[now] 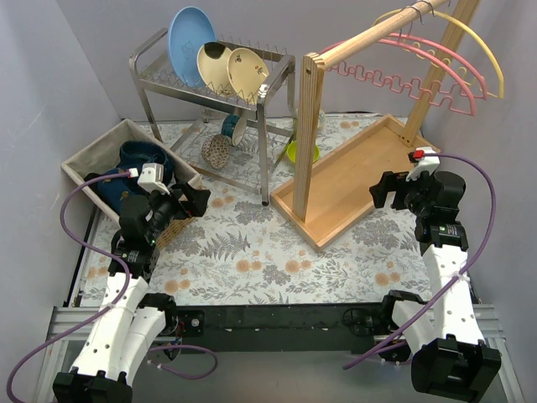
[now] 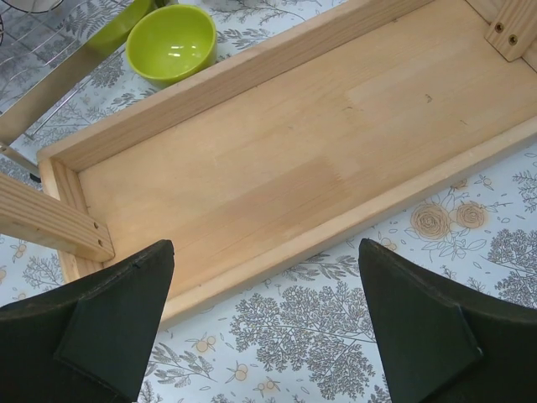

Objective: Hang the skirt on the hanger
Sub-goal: Grab the skirt from the pile

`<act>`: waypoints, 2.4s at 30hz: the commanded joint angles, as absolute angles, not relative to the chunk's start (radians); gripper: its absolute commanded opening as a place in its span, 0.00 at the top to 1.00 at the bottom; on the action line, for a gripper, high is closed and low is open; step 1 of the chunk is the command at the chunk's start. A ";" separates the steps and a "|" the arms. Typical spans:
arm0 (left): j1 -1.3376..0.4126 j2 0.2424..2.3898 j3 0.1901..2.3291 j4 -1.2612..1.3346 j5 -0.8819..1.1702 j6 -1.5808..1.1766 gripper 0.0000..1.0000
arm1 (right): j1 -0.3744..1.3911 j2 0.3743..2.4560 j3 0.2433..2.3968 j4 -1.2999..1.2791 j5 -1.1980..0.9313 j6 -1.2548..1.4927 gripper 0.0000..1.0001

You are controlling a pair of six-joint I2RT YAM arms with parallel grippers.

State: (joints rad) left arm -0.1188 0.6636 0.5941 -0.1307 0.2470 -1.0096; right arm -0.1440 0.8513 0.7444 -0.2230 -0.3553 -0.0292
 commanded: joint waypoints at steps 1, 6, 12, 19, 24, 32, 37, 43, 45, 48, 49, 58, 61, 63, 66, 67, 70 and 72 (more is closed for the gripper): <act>-0.115 0.655 0.607 -0.121 0.241 -0.994 0.02 | -0.147 0.836 0.796 -0.201 -0.357 -0.031 0.02; -0.115 0.655 0.607 -0.123 0.238 -0.994 0.02 | -0.147 0.831 0.792 -0.201 -0.382 -0.037 0.02; -0.115 0.650 0.607 -0.123 0.224 -1.002 0.02 | -0.147 0.824 0.789 -0.218 -0.509 -0.116 0.02; -0.115 0.663 0.753 -0.242 0.068 -1.110 0.02 | -0.133 0.819 0.755 -0.218 -0.798 -0.288 0.02; -0.114 0.776 0.919 -0.334 -0.119 -1.135 0.02 | -0.130 0.834 0.727 -0.259 -0.848 -0.369 0.02; -0.057 1.028 1.075 -0.469 -0.230 -1.166 0.18 | -0.086 0.831 0.727 -0.296 -0.847 -0.391 0.02; -0.031 1.127 1.106 -0.459 -0.261 -1.160 0.26 | -0.071 0.831 0.730 -0.298 -0.805 -0.391 0.02; -0.029 1.250 1.167 -0.474 -0.282 -1.206 0.30 | -0.064 0.828 0.732 -0.301 -0.787 -0.396 0.02; -0.029 1.279 1.180 -0.477 -0.329 -1.244 0.30 | -0.063 0.828 0.733 -0.301 -0.785 -0.397 0.02; -0.029 1.305 1.200 -0.486 -0.402 -1.282 0.32 | -0.061 0.828 0.732 -0.301 -0.782 -0.399 0.02; -0.029 1.325 1.203 -0.489 -0.409 -1.288 0.33 | -0.060 0.828 0.732 -0.301 -0.781 -0.399 0.02; -0.029 1.403 1.218 -0.486 -0.417 -1.279 0.63 | -0.045 0.824 0.735 -0.299 -0.764 -0.406 0.02; -0.029 1.408 1.256 -0.500 -0.422 -1.256 0.90 | -0.040 0.822 0.735 -0.299 -0.758 -0.410 0.02; -0.029 1.379 1.284 -0.509 -0.407 -1.243 1.00 | -0.035 0.825 0.736 -0.301 -0.752 -0.411 0.02; -0.031 1.312 1.359 -0.511 -0.397 -1.230 1.00 | -0.032 0.827 0.739 -0.305 -0.750 -0.413 0.02; -0.031 1.292 1.380 -0.511 -0.394 -1.229 1.00 | -0.032 0.828 0.739 -0.304 -0.750 -0.414 0.02; -0.031 1.226 1.465 -0.509 -0.365 -1.232 1.00 | -0.029 0.830 0.741 -0.305 -0.747 -0.414 0.02; -0.032 1.195 1.528 -0.503 -0.325 -1.241 1.00 | -0.026 0.830 0.741 -0.304 -0.747 -0.414 0.02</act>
State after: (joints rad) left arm -0.0334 1.3315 1.3918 -0.5442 -0.3733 -1.2442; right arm -0.0353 0.8349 0.7231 -0.2985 -0.7521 -0.4004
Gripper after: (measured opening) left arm 0.034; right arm 0.982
